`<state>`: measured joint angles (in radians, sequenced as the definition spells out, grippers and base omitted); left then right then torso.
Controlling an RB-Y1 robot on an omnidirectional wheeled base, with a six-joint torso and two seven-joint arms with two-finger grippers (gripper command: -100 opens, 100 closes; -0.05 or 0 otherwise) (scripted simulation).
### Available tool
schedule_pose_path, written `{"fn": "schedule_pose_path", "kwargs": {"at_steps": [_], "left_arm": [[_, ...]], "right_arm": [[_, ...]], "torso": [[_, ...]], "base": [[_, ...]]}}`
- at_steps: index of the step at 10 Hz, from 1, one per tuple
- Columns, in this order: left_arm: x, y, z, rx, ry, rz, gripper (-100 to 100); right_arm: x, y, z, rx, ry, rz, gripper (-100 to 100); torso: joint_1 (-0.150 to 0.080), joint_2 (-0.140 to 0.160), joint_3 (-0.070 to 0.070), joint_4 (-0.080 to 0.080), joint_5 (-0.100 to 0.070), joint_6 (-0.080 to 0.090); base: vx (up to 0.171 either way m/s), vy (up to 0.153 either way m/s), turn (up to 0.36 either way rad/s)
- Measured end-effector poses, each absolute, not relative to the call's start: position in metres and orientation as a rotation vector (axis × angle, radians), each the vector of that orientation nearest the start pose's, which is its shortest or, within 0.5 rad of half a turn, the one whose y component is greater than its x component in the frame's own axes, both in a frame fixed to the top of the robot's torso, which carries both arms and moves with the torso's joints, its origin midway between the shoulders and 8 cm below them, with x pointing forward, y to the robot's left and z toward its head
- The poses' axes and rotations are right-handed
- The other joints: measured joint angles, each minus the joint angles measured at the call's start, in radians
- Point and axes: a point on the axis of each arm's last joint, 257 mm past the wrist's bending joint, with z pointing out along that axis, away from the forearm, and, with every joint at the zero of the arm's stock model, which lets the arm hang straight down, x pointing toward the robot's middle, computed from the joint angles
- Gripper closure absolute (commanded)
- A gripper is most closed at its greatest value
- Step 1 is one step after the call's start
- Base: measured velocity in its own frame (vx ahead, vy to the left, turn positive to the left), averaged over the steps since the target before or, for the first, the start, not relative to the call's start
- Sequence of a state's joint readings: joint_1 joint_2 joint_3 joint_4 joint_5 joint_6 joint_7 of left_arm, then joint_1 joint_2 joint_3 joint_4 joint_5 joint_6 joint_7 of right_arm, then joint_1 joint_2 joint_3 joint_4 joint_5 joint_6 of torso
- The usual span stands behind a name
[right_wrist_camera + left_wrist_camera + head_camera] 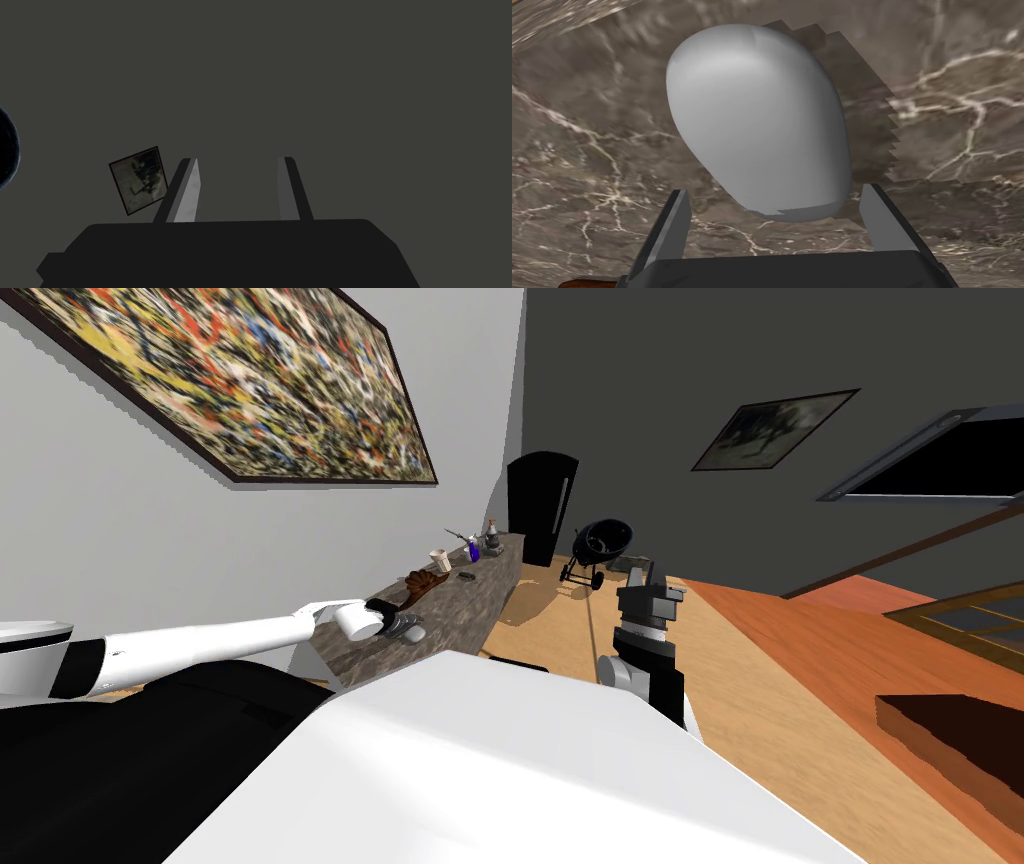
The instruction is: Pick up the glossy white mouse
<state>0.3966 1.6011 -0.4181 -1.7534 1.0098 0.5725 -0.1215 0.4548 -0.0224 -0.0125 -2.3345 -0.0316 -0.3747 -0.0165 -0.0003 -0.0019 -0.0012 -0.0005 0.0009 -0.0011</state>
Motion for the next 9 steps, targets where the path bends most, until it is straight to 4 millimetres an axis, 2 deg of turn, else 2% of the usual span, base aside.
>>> {"fn": "schedule_pose_path", "kwargs": {"at_steps": [4,5,6,8,9], "left_arm": [[0.237,0.569,-0.352,-1.352,2.446,0.085,100],[0.237,0.569,-0.352,-1.351,2.446,0.086,0],[0.237,0.569,-0.352,-1.351,2.446,0.086,100],[0.245,0.566,-0.341,-1.338,2.453,0.085,100],[0.245,0.566,-0.34,-1.337,2.454,0.086,0]], "right_arm": [[0.356,-0.28,0.04,0.69,0.627,1.336,0],[0.356,-0.28,0.04,0.69,0.627,1.336,0],[0.356,-0.28,0.04,0.69,0.627,1.336,0],[0.356,-0.28,0.04,0.69,0.626,1.336,0],[0.356,-0.28,0.04,0.69,0.626,1.337,0]], "torso": [[0.0,0.0,0.0,0.0,0.0,0.001],[0.0,0.0,0.0,0.0,0.0,0.001],[0.0,0.0,0.0,0.0,0.0,0.0],[-0.002,0.001,0.001,0.0,-0.001,0.0],[-0.001,0.001,0.001,0.0,0.0,0.0]], "base": [[0.0,0.0,0.0],[0.0,0.0,0.0],[-0.009,-0.009,0.066],[-0.017,-0.013,0.044],[0.0,0.0,0.0]]}}
